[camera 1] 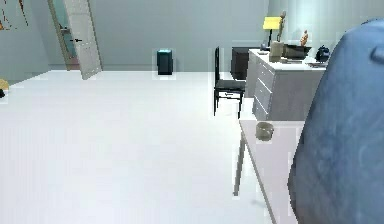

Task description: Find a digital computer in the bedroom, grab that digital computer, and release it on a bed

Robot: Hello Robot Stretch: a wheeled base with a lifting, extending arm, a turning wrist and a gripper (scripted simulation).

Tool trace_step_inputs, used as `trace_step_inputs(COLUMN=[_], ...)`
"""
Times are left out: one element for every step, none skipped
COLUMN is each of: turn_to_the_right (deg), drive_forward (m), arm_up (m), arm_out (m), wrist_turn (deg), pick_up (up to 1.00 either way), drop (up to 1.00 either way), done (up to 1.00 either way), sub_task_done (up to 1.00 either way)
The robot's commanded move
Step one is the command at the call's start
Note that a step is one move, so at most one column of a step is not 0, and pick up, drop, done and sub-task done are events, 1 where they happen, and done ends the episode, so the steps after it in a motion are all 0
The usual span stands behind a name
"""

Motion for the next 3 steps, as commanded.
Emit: trace_step_inputs(turn_to_the_right=[0.0,0.0,0.0], drive_forward=[0.0,0.0,0.0], arm_up=[0.0,0.0,0.0], arm_out=[0.28,0.0,0.0], wrist_turn=[0.0,45.0,45.0], pick_up=[0.0,0.0,0.0], drop=[0.0,0.0,0.0], done=[0.0,0.0,0.0], sub_task_done=[0.0,0.0,0.0])
